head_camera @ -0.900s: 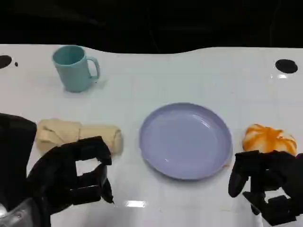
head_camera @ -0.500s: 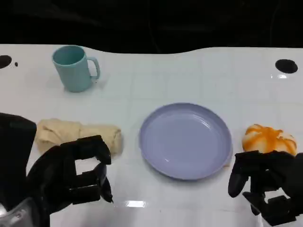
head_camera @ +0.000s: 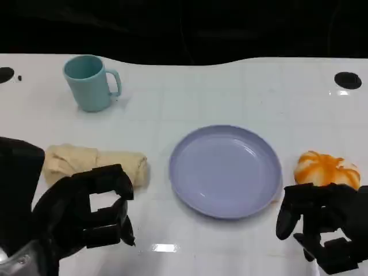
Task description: Grasp the towel on the left side of the plate with the left hand and place it into the plate.
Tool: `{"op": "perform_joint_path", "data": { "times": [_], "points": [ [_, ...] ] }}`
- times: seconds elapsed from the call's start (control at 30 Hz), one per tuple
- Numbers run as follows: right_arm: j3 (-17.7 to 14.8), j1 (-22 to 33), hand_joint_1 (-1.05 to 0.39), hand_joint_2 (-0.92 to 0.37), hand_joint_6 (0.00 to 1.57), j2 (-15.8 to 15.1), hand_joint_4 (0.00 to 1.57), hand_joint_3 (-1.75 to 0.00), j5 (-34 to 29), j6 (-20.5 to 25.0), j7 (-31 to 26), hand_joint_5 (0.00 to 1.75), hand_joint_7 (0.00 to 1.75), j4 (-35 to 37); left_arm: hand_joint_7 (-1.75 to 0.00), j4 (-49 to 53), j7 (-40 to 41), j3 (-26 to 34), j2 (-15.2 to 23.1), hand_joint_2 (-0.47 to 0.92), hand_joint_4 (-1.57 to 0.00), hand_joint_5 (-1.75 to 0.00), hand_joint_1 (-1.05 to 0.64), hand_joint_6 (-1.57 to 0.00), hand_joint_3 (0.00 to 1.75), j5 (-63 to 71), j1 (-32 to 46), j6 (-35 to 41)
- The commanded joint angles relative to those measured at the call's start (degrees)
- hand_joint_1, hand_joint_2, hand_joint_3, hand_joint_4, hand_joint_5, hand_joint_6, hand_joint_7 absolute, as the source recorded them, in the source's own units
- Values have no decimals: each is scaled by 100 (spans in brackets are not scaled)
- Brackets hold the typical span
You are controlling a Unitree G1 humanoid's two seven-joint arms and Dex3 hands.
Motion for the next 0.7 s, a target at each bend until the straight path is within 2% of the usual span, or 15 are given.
{"op": "perform_joint_path", "data": {
  "times": [0.03, 0.17, 0.3, 0.33, 0.37, 0.43, 0.5, 0.57, 0.67, 0.7],
  "points": [
    [-20, -25, 6, -62, 67, -10, 69, -101, -32, 56, -52, 168, 145, -70, -175, 66, -85, 25, 93, 52, -83, -175, -6, -71, 138, 49, 5, -200],
    [21, -30, 6, -62, 67, -13, 69, -100, -59, 27, -75, 167, 144, -60, -172, 58, -87, 98, 40, 53, -80, -175, -7, -68, 136, 2, 51, -311],
    [48, -46, 6, -63, 67, 6, 68, -100, -47, 31, -74, 166, 143, -67, -149, 81, -118, 67, 92, 61, -72, -170, -8, -68, 121, 141, 124, -652],
    [58, -50, 6, -63, 67, 7, 69, -99, -56, 24, -80, 167, 143, -68, -136, 50, -44, 28, 101, 59, -71, -161, -8, -68, 119, 249, 130, -727],
    [65, -54, 6, -63, 67, 9, 69, -99, -62, 26, -87, 167, 144, -70, -115, 30, 9, -17, 107, 57, -70, -146, -9, -69, 114, 366, 138, -841],
    [75, -60, 5, -63, 67, 13, 69, -99, -66, 41, -94, 167, 144, -74, -89, 52, -35, -173, 194, 57, -66, -129, -11, -69, 105, 697, 165, -1236],
    [88, -65, 5, -63, 68, 13, 70, -99, -70, 76, -101, 167, 144, -92, -58, 131, -109, -453, 386, 62, -62, -111, -18, -71, 88, 1264, 207, -1867],
    [91, -65, 4, -63, 68, 16, 70, -99, -65, 119, -105, 167, 144, -113, -34, 188, -119, -643, 521, 70, -56, -95, -22, -70, 71, 1697, 224, -2302],
    [73, -65, 5, -63, 67, 16, 69, -99, -48, 104, -99, 167, 143, -121, -12, 268, -238, -790, 756, 88, -47, -78, -24, -67, 37, 2146, 180, -2800],
    [63, -67, 5, -63, 67, 16, 69, -99, -47, 84, -101, 167, 143, -110, -9, 285, -287, -841, 879, 90, -45, -75, -25, -65, 33, 2309, 116, -2917]
  ]
}}
